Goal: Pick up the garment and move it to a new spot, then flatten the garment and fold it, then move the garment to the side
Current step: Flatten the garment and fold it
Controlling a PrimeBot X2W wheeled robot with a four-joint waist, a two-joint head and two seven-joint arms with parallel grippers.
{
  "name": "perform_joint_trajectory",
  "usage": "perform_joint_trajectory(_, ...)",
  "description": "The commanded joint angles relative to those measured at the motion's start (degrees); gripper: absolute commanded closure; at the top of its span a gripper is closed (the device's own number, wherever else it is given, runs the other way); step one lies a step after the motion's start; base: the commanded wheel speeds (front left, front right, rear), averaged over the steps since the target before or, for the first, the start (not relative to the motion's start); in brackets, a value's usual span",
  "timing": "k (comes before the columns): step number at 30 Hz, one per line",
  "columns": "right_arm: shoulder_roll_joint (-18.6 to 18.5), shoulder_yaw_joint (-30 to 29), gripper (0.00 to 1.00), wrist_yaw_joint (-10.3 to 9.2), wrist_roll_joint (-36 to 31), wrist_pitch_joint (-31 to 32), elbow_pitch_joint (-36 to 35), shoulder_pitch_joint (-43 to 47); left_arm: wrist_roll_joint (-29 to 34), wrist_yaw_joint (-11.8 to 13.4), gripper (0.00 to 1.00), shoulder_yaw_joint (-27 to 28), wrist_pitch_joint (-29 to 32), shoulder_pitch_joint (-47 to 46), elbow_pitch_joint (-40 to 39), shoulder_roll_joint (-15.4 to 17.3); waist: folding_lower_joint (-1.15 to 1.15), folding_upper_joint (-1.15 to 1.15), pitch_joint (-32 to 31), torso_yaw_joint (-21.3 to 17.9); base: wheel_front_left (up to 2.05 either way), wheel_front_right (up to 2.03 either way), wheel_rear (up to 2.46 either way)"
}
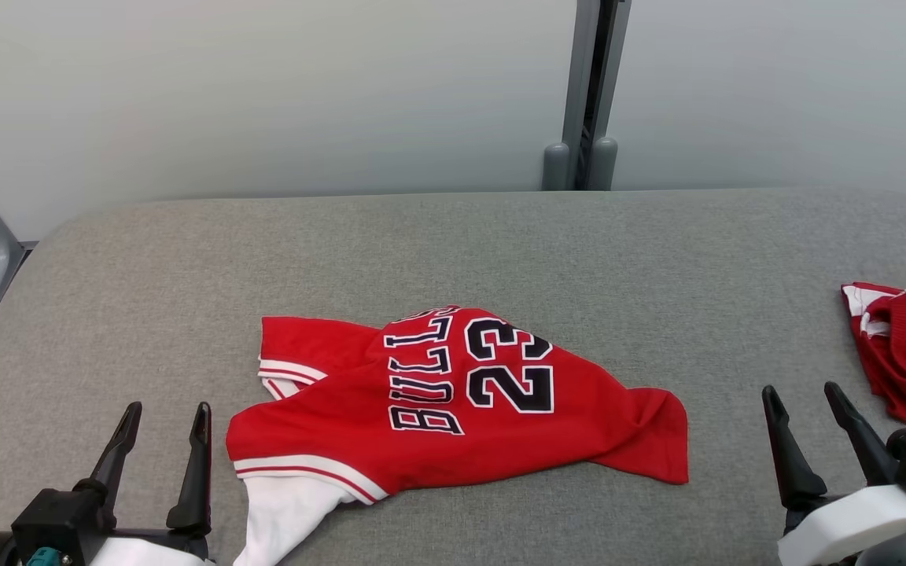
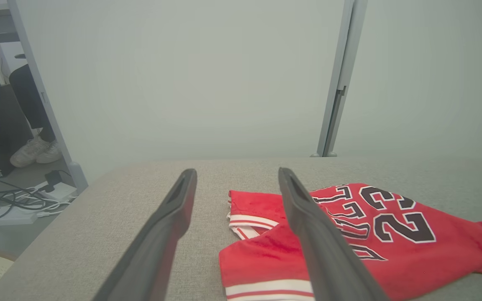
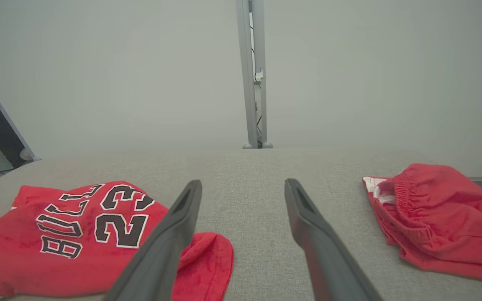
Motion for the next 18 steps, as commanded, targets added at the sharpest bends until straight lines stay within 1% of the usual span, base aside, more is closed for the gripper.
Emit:
perform_joint_trajectory(1, -0.8, -0.2, 0.00, -0.01, -0.1, 1.0, 1.5, -0.4, 0.2, -0.2, 0.00, -0.1, 0.0, -1.3, -0.2, 0.4, 0.00, 0.00, 0.3, 0.5, 0.00, 0.00, 0.00)
perform_joint_trajectory(4, -1.8, 0.3, 0.00, 0.00, -0.2, 2.1, 5.3, -0.6, 0.4, -0.4, 0.00, -0.6, 0.2, -2.0, -0.3, 0.2, 0.00, 0.00, 0.9, 1.6, 0.00, 0.00, 0.00)
perform_joint_trajectory(5, -2.2, 1.0, 0.00, 0.00, 0.2, 2.4, 8.6, -1.2, 0.4, -0.7, 0.00, -0.8, 0.1, -2.7, -0.3, 0.1, 0.00, 0.00, 1.6, 2.5, 0.00, 0.00, 0.00)
perform_joint_trajectory(7, -2.7, 1.9, 0.00, 0.00, 0.6, 2.4, 12.5, -1.8, 0.2, -1.0, 0.00, -1.0, -0.2, -3.2, -0.1, -0.1, 0.00, 0.00, 2.5, 3.4, 0.00, 0.00, 0.00)
perform_joint_trajectory(14, -2.4, 4.7, 0.00, -0.01, 1.9, 0.5, 25.5, -7.2, -0.5, -2.1, 0.00, -1.3, -1.3, -5.5, 1.5, -0.9, 0.00, 0.00, 5.5, 5.9, 0.00, 0.00, 0.00)
perform_joint_trajectory(18, -2.3, 6.4, 0.00, -0.01, 2.7, 0.0, 29.8, -9.9, -0.6, -2.4, 0.00, -1.2, -1.8, -6.3, 2.3, -1.0, 0.00, 0.00, 6.5, 6.3, 0.00, 0.00, 0.00)
